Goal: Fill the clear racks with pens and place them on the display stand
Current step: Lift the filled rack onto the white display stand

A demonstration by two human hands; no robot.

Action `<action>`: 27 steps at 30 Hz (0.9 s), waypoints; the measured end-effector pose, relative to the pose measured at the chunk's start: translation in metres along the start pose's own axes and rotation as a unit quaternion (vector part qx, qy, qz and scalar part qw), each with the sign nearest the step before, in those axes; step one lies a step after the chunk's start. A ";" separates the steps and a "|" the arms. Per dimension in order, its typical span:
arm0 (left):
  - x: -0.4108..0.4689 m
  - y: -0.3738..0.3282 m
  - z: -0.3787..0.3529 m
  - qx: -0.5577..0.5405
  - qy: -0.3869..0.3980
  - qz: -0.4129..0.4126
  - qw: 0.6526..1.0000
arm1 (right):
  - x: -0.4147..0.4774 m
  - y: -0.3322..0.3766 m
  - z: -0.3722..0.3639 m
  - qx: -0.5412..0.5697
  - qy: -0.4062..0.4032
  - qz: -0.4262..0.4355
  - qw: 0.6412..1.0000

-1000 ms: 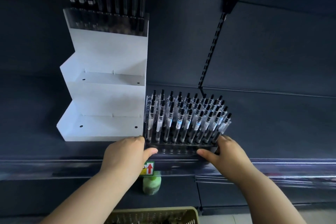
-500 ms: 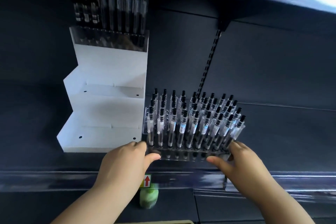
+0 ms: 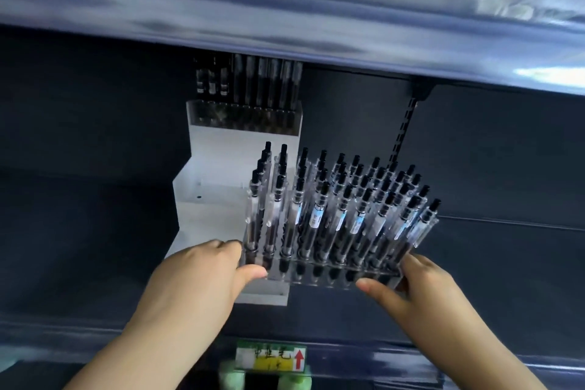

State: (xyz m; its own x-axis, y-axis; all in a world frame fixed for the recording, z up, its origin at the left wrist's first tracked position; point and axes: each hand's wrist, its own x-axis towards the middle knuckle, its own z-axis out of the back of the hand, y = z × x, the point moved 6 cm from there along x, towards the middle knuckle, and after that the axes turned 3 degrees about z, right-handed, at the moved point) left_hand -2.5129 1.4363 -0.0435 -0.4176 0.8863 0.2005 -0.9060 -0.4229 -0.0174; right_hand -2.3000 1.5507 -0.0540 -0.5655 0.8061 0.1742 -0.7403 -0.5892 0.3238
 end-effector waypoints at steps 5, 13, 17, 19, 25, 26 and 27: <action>0.013 0.026 0.016 0.011 -0.011 0.012 1.000 | 0.020 0.026 0.002 -0.007 -0.032 0.009 0.999; 0.037 0.067 0.036 -0.031 -0.051 0.039 0.997 | 0.055 0.065 0.012 0.028 -0.044 0.031 0.998; 0.051 0.086 0.038 -0.038 -0.036 0.053 0.997 | 0.077 0.082 0.004 0.025 -0.029 0.036 0.999; 0.059 0.097 0.040 -0.045 -0.045 0.057 0.996 | 0.087 0.089 -0.001 0.030 -0.031 0.036 0.998; 0.082 0.118 0.036 -0.051 -0.040 0.065 0.996 | 0.114 0.101 -0.011 0.034 -0.028 0.028 0.999; 0.087 0.120 0.035 -0.050 -0.034 0.064 0.996 | 0.117 0.101 -0.012 0.032 -0.024 0.025 0.999; 0.091 0.121 0.032 -0.052 -0.026 0.063 0.996 | 0.121 0.100 -0.013 0.031 -0.018 0.023 0.999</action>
State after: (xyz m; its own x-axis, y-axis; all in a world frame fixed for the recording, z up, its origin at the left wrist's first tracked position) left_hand -2.6583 1.4599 0.0044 -0.5261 0.8154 0.2416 -0.8504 -0.5053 -0.1466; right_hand -2.4473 1.5880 -0.0128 -0.5836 0.7805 0.2240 -0.6897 -0.6220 0.3707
